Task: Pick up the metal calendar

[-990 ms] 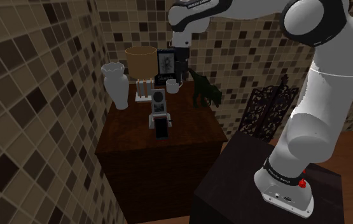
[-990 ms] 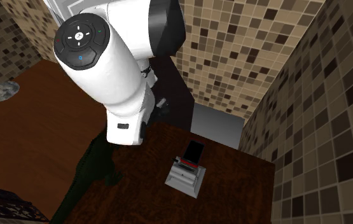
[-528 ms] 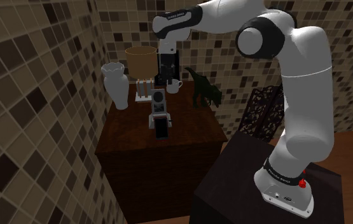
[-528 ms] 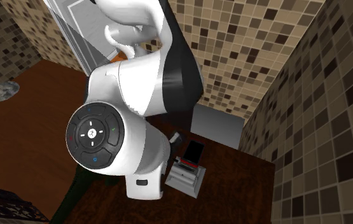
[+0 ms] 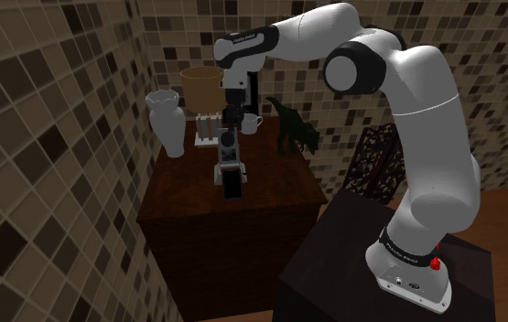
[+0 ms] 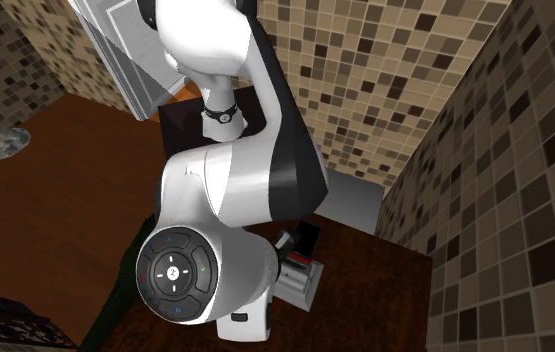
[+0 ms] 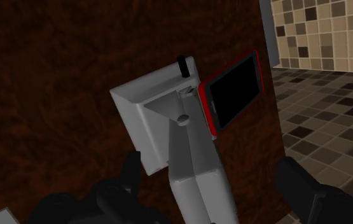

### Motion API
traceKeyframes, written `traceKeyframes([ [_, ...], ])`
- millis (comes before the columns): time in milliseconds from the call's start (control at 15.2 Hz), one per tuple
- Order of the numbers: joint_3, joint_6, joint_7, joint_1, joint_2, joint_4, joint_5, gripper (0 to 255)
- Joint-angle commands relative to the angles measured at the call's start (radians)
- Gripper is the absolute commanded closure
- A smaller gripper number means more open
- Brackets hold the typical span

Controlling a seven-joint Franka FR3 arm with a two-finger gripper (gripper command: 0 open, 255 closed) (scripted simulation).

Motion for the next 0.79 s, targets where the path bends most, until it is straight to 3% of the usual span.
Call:
traceKeyframes([
  [0, 0.0, 0.03, -0.011, 0.001, 0.007, -0.025, 0.002, 0],
  [132, 0.0, 0.03, -0.011, 0.001, 0.007, -0.025, 0.002, 0],
  [198, 0.0, 0.03, -0.012, -0.001, 0.007, -0.025, 0.002, 255],
  [726, 0.0, 0.03, -0.012, 0.0, 0.007, -0.025, 0.002, 255],
])
